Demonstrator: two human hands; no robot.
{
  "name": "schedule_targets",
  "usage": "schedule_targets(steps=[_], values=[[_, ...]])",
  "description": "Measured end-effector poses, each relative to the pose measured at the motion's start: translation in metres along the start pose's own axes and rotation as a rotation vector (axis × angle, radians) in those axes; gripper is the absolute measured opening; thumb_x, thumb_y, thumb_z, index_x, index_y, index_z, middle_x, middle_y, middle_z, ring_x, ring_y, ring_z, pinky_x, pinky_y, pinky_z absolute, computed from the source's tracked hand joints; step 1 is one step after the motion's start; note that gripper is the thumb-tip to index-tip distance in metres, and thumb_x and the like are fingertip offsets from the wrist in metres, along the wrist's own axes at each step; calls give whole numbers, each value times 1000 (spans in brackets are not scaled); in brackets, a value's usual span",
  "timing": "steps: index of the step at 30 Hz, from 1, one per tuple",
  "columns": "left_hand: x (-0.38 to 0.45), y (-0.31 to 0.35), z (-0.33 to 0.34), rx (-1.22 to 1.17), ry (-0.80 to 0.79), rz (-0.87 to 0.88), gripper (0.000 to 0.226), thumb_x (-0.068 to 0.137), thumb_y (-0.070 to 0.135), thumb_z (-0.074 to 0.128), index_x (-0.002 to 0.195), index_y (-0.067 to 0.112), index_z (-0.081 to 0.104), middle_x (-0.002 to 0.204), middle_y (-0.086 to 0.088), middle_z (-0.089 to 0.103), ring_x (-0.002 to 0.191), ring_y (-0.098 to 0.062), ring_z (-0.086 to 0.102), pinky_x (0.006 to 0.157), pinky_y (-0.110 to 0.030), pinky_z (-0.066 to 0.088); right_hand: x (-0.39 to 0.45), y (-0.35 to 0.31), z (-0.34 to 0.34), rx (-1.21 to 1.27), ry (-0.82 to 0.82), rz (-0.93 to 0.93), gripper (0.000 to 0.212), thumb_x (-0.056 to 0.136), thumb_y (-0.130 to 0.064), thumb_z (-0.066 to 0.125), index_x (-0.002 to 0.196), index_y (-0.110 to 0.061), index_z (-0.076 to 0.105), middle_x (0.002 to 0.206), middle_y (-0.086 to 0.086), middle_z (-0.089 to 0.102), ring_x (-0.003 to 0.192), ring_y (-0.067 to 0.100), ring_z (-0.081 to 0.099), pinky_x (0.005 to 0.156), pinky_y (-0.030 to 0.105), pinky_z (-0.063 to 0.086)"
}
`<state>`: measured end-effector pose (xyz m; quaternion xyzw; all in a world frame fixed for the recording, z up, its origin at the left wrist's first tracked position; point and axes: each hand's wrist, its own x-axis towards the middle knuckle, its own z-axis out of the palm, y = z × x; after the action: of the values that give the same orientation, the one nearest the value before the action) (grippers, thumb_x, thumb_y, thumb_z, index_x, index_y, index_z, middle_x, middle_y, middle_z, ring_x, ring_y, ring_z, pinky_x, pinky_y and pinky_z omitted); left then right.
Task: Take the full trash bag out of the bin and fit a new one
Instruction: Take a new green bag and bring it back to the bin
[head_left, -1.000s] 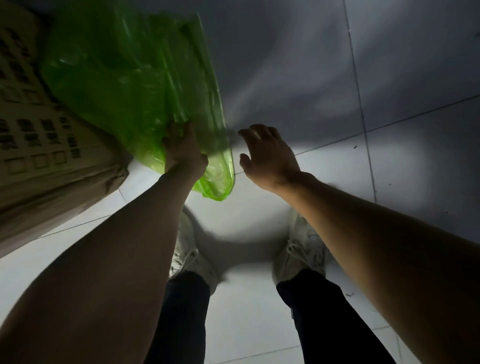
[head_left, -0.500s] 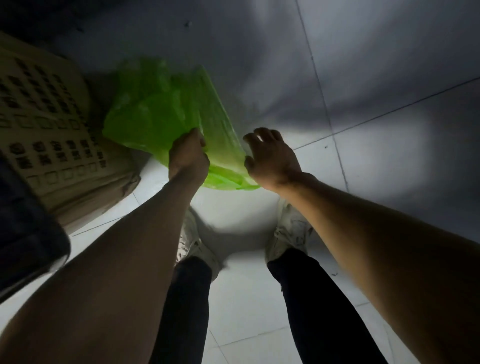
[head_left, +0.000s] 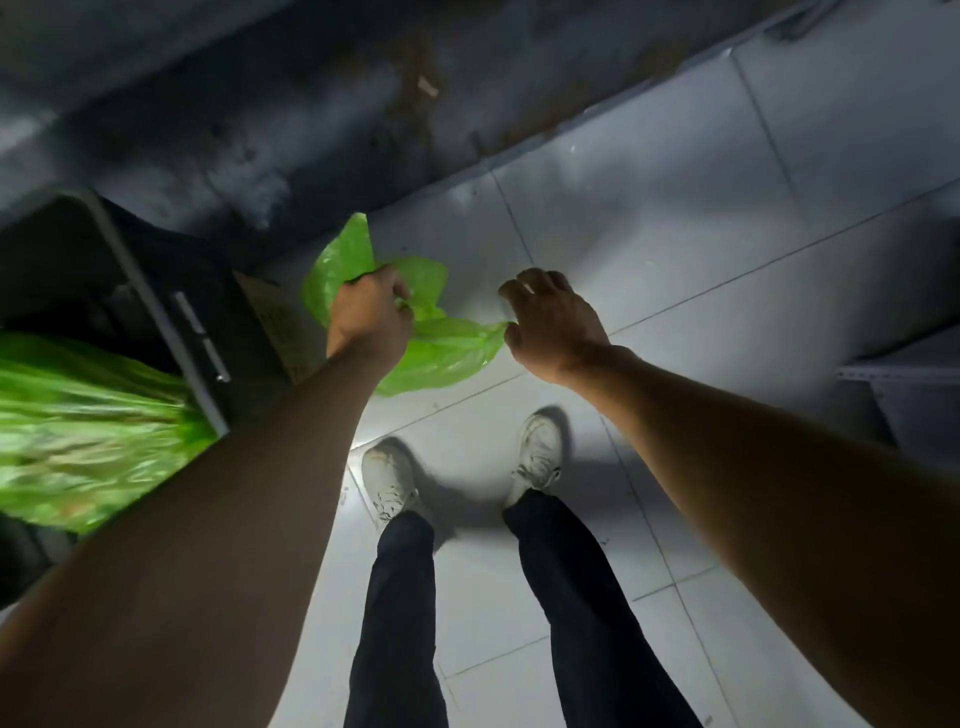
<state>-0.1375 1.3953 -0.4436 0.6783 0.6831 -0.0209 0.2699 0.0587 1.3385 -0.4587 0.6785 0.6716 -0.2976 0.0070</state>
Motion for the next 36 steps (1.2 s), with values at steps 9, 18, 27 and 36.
schedule_targets(steps=[9,18,27,36], values=[[-115,53,-179,123,128,36,31,85,20,58,114,11,66,113,-25,66,106,-46,59,88,-45,49,-91,-82,-173,-60,152,-165,45,85,-22,56,129,-11,52,132,13,50,124,35,42,91,42,47],[-290,17,-317,220,290,-12,23,86,23,53,105,17,66,108,-24,65,98,-46,61,78,-43,50,-189,-221,-256,-160,284,-388,48,85,-29,57,130,-15,53,128,11,53,120,35,49,97,46,47],[-495,-80,-391,184,502,-298,23,87,31,53,100,16,65,103,-22,66,94,-45,62,70,-37,45,-300,-388,-260,-283,234,-766,46,88,-25,54,133,-15,50,139,9,47,130,31,38,102,45,42],[-661,-115,-369,152,641,-661,21,86,29,55,95,13,66,98,-22,67,90,-45,64,73,-42,53,-390,-498,-214,-326,98,-1168,45,88,-24,55,132,-14,52,136,10,49,131,32,38,105,45,39]])
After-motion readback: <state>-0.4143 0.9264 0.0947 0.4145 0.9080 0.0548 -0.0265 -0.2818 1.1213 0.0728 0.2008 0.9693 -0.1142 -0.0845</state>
